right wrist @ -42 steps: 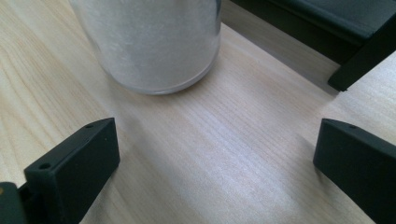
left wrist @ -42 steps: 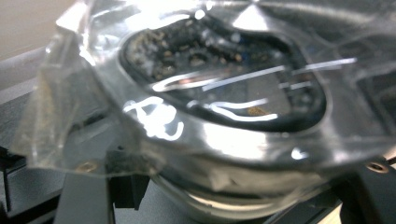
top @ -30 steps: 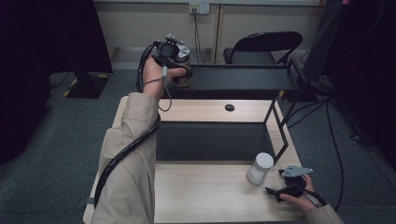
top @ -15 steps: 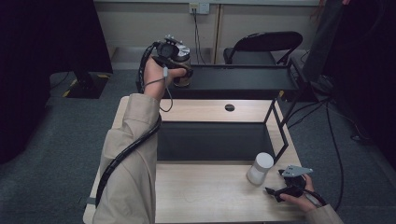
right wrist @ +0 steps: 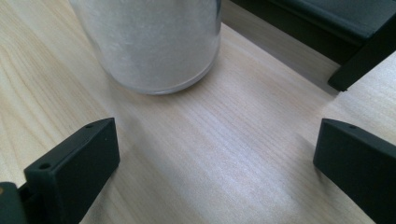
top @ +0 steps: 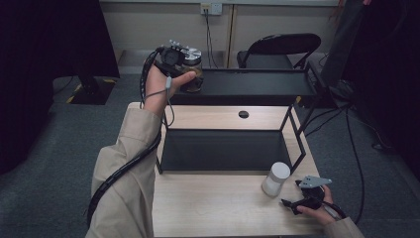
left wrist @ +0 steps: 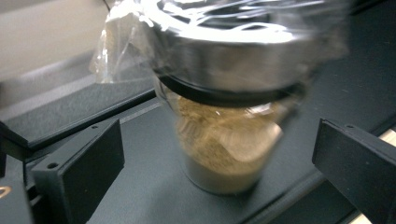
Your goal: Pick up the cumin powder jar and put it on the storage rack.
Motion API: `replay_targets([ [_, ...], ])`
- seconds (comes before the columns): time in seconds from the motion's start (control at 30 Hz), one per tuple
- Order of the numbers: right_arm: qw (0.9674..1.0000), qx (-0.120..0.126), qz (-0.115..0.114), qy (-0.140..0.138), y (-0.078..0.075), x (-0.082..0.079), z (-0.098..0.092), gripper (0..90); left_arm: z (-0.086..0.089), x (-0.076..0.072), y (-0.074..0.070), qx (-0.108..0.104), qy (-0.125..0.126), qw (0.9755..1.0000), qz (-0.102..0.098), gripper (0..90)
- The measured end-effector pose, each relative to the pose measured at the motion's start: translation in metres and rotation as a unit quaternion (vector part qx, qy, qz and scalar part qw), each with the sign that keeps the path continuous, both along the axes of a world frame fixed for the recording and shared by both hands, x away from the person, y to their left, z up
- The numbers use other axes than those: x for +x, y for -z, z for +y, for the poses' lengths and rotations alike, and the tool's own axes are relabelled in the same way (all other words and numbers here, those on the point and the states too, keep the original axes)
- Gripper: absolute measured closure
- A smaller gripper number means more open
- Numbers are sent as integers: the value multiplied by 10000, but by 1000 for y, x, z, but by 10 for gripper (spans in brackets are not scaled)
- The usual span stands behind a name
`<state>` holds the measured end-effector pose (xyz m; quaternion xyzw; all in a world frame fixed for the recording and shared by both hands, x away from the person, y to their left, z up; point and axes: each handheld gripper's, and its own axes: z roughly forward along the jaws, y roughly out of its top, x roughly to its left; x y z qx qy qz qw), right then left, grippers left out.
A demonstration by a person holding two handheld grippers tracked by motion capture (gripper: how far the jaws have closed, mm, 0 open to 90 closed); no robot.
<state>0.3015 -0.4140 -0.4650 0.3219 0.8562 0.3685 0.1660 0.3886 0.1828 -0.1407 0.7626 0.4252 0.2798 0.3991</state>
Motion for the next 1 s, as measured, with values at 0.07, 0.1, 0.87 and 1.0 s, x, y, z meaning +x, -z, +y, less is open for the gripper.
replay_targets([
  [0.07, 10000, 1, 1, 1, 0, 0, 0, 0, 0, -6, 0, 90, 46, 9999, -52, 13],
  [0.1, 10000, 1, 0, 1, 0, 0, 0, 0, 0, -10, 1, 171, 87, 9998, -83, 12],
  [0.87, 10000, 0, 1, 1, 0, 0, 0, 0, 33, -68, 52, -36, 719, 9971, -251, 10],
  [1.0, 10000, 0, 0, 1, 0, 0, 0, 0, 38, -76, 64, -50, 748, 9969, -223, 10],
])
